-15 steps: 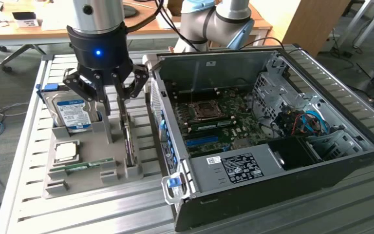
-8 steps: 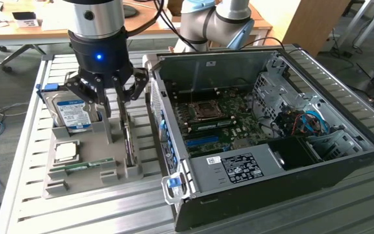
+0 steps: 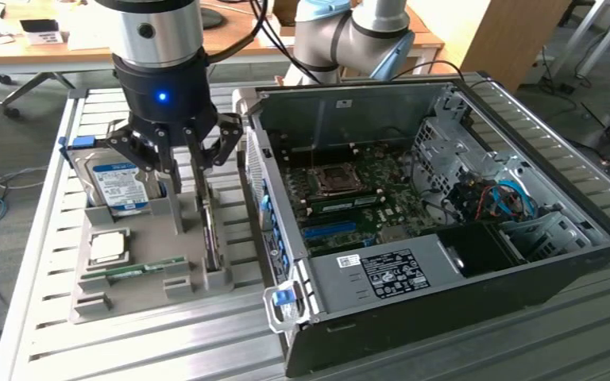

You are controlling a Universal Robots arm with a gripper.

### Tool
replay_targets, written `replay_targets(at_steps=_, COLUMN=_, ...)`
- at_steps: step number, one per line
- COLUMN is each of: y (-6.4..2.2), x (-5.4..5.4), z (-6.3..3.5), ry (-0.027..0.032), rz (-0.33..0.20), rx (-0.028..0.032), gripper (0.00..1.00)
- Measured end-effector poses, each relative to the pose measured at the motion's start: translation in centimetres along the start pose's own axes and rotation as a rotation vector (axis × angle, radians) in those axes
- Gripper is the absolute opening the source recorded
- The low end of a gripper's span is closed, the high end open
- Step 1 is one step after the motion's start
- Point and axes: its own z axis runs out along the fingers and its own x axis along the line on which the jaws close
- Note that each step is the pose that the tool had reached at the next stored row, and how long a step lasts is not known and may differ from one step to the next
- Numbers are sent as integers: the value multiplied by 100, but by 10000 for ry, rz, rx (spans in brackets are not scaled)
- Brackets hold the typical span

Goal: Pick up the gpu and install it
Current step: 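Pick up the gpu and move the gpu toward the slot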

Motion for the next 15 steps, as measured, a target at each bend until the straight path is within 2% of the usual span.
replay_targets(at_steps=15, y=0, x=-49, z=33, ry=-1, rz=1, rx=0, gripper=36)
